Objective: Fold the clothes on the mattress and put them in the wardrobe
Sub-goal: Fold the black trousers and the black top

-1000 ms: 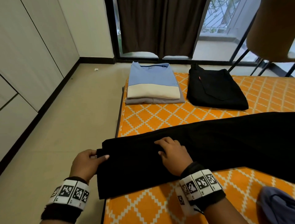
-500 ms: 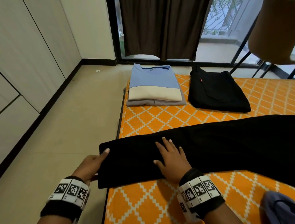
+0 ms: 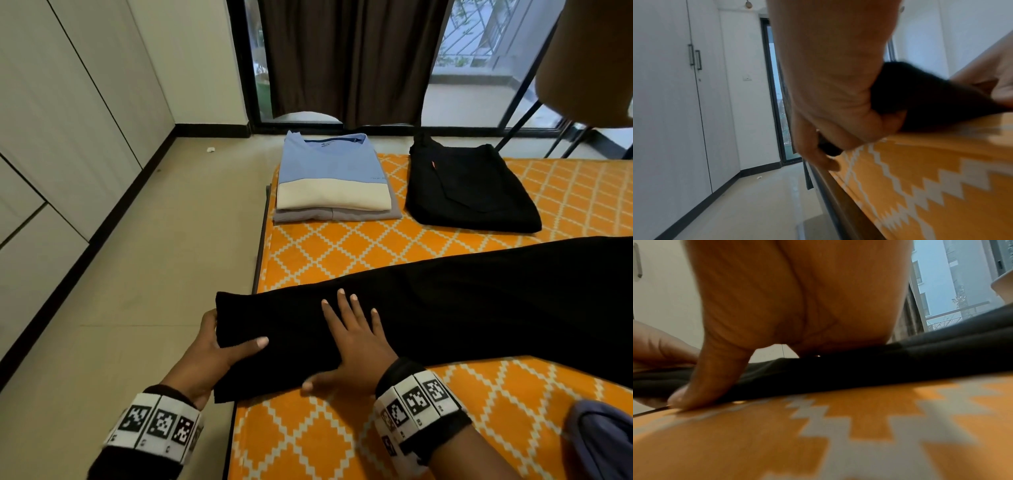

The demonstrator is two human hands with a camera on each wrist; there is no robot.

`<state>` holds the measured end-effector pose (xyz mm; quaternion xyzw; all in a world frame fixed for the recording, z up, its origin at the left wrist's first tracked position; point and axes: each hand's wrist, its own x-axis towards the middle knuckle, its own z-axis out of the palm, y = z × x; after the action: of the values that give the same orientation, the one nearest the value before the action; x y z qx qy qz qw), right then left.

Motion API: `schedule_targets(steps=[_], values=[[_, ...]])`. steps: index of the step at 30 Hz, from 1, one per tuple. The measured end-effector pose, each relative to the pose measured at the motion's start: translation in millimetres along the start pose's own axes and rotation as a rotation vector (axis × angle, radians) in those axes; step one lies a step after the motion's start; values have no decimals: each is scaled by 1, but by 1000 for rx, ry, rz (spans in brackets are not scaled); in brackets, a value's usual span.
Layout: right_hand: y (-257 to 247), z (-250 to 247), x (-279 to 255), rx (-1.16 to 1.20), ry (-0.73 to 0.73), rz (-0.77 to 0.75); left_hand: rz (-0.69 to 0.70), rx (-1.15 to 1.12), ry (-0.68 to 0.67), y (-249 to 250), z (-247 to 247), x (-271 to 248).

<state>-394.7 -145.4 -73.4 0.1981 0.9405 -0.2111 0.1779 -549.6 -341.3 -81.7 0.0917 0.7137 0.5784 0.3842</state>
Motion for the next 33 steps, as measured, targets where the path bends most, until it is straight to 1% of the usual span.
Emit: schedule_targets(steps=[2,5,7,9,10,12,14,15,16,20,21,22,24,27,30,33], values=[[0,1,-1,-27,-10,-3,18,10,-53,-1,1,-4],[-1,-1,-2,-13,-17,-26,28,17,24,3,-5,-3],[-1,-2,-1,10,-32,-64,26,106,29,3,-20,-2],[-1,-2,-2,41,-46,-103,-7,233,27,2,-29,-4],[-2,-2,-2,57,-41,-118,-21,287,63,0,-30,-5],[-5,0,-3,95,-5,-122,-32,410,207,-1,-24,-9],[-7,1,-2,122,17,-99,26,654,347,5,-16,-11],[-8,2,-2,121,22,-88,76,765,385,12,-10,-13],[-8,2,-2,105,18,-84,135,816,388,16,-2,-15],[-7,12,4,9,22,-60,370,901,194,29,52,-20],[-7,13,5,1,33,-54,410,979,159,30,69,-18],[-6,14,6,3,32,-52,418,1066,116,29,86,-15],[-2,11,7,-10,-3,-60,378,1153,11,22,113,-9],[20,0,8,-85,-52,-62,268,1167,-41,5,129,3],[75,-18,9,-167,-63,54,262,1247,-26,-2,130,-1],[139,-38,7,-178,-40,193,263,1265,-17,-1,133,-6]])
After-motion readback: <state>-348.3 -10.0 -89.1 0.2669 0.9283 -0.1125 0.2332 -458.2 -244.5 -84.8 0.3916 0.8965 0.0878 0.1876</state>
